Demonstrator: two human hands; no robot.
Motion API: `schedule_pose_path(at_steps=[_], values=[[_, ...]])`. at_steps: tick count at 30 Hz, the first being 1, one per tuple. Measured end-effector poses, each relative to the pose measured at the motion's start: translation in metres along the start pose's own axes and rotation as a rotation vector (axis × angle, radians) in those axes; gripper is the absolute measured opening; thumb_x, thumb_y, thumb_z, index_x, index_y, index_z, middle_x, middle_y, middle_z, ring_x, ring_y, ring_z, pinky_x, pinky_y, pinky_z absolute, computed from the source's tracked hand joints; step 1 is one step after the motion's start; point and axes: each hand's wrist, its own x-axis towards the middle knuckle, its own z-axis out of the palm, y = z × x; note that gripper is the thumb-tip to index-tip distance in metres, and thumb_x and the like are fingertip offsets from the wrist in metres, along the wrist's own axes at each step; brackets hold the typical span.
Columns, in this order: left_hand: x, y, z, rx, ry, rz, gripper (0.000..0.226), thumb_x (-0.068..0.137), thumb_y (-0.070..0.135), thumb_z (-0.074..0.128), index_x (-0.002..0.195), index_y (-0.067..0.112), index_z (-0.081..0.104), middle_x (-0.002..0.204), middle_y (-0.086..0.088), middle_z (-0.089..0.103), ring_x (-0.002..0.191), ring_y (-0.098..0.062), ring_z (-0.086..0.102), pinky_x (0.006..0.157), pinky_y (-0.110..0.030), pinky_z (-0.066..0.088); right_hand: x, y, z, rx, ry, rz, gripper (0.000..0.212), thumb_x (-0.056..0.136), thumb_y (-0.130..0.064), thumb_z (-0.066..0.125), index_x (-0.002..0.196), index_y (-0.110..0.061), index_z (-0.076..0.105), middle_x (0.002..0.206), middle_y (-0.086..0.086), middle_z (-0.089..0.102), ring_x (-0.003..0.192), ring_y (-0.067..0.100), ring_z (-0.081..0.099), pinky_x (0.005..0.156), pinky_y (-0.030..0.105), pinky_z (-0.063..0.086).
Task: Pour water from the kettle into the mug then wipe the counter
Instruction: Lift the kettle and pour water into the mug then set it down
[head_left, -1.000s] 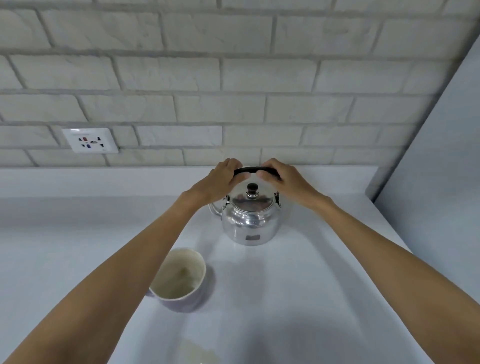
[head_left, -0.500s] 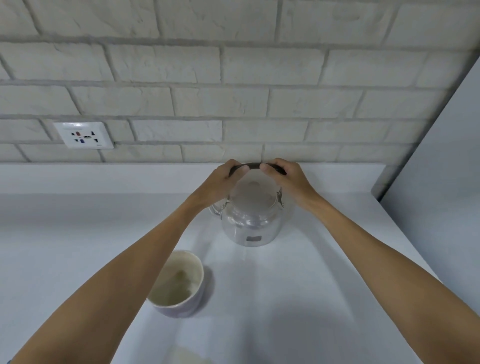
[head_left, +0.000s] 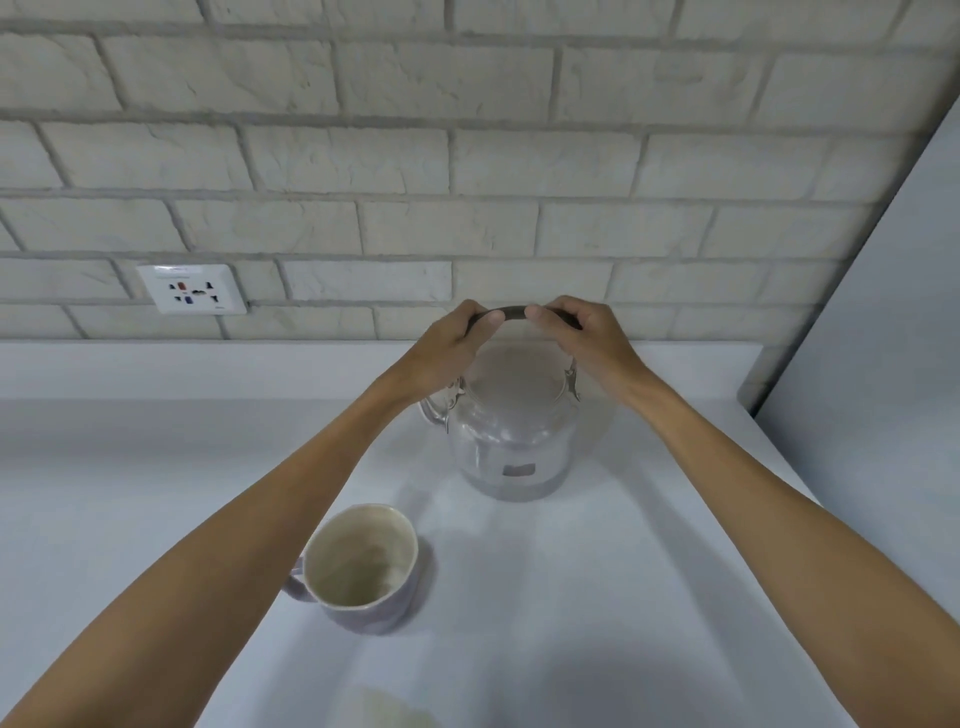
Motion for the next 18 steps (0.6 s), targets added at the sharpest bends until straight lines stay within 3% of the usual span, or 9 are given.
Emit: schedule_pose_path(at_steps=[7,11,13,15,18], values=[[-0.011,0.062,-0.03,0.004,0.03,0.079,0.038,0.095,0.046,0.039,0.105,0.012,0.053,0.088,-0.001,0.052,0.079,-0.013,0.05,0.087,-0.042,0.047,0.002,-0.066,-0.014,0.056,0.143,-0.024,0.043,0.071,-0.057,0.071,0.051,-0.024,0.052,0.045,-0.015,0.033,0.045,0.005,0.031,0.05,0.022,0.028],[-0.022,0.097,-0.046,0.02,0.048,0.124,0.038,0.095,0.048,0.04,0.104,0.014,0.054,0.084,0.003,0.051,0.074,-0.007,0.05,0.081,-0.034,0.048,-0.005,-0.107,-0.019,0.101,0.277,-0.036,0.055,0.064,-0.063,0.073,0.055,-0.013,0.049,0.061,0.008,0.032,0.049,0.009,0.029,0.051,0.021,0.028],[-0.03,0.11,-0.053,-0.005,0.062,0.15,0.036,0.094,0.048,0.042,0.101,0.015,0.056,0.076,0.008,0.048,0.063,0.004,0.05,0.068,-0.019,0.048,-0.011,-0.125,-0.02,0.111,0.306,-0.041,0.055,0.064,-0.062,0.073,0.057,-0.013,0.048,0.068,0.008,0.031,0.05,0.01,0.028,0.047,0.016,0.028],[-0.041,0.116,-0.06,-0.06,0.059,0.165,0.031,0.094,0.045,0.044,0.096,0.017,0.058,0.074,0.006,0.049,0.059,0.004,0.051,0.059,-0.009,0.043,-0.018,-0.137,-0.019,0.11,0.318,-0.058,0.055,0.065,-0.059,0.073,0.053,-0.015,0.042,0.065,0.008,0.028,0.05,0.011,0.026,0.047,0.017,0.027],[-0.066,0.108,-0.071,-0.081,0.014,0.17,0.038,0.093,0.049,0.043,0.103,0.016,0.06,0.083,0.003,0.055,0.073,-0.004,0.056,0.069,-0.012,0.045,-0.032,-0.145,-0.011,0.093,0.311,-0.087,0.055,0.071,-0.051,0.072,0.047,-0.018,0.035,0.05,-0.004,0.023,0.05,0.012,0.025,0.048,0.018,0.025]])
